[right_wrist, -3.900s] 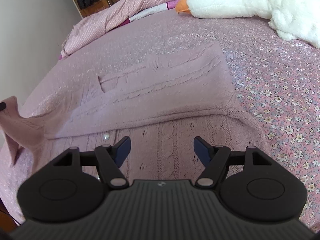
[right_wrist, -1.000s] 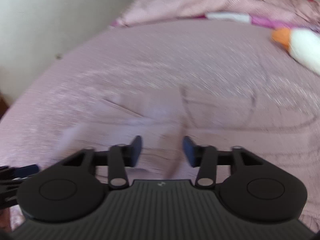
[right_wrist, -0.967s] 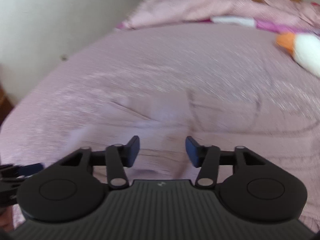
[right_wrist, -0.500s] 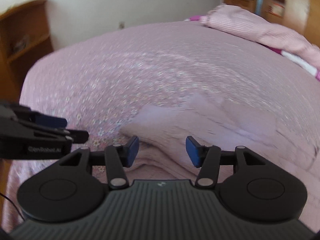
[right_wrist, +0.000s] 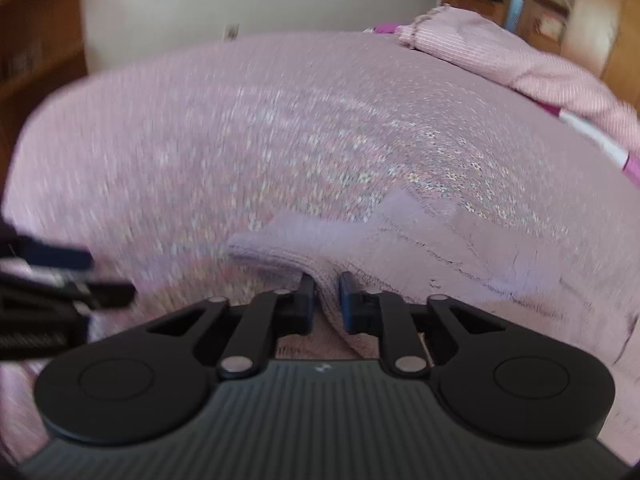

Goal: Fold small clothes
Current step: 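Grasp the cardigan hem with the right gripper and lift it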

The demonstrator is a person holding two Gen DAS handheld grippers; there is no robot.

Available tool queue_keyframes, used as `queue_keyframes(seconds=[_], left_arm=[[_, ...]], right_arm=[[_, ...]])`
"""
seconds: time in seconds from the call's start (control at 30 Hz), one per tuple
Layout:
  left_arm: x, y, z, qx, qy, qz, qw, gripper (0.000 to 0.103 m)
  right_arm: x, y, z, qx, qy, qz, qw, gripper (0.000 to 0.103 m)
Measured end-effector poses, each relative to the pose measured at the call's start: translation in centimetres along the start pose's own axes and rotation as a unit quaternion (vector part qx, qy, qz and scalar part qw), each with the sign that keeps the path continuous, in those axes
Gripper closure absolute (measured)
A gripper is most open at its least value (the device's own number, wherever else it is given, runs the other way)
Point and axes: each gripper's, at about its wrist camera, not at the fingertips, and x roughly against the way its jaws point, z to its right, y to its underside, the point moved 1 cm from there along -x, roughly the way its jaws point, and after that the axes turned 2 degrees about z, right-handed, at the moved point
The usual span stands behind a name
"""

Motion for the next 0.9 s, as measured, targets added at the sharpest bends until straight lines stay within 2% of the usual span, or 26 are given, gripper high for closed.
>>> queue_keyframes(seconds=[0.17, 0.43, 0.67, 0.9], left_arm=[[0.5, -0.7, 1.3, -0.013, 0.011, 0.014, 0.9998, 0.049], [1.1, -1.9, 4.5, -0.038, 0.039, 0.032, 0.998, 0.049], [0.8, -3.2, 7.8, -0.067, 0.064, 0.047, 0.9946, 0.049], [-1.0, -4.0, 11.0, -0.085, 0.088, 0.037, 0.9918, 0.049]], right_arm=[[4.0, -1.2, 3.2, -0.069, 0.025, 0.066, 0.995, 0.09], [10.8, -0.2, 10.4, -0.174, 0.083, 0.135, 0.972, 0.09], [13.7, 3.2, 15.0, -0.228, 0.144, 0.146, 0.952, 0.09], [14.5, 8.4, 19.5, -0.312, 0.186, 0.134, 0.922, 0.09]])
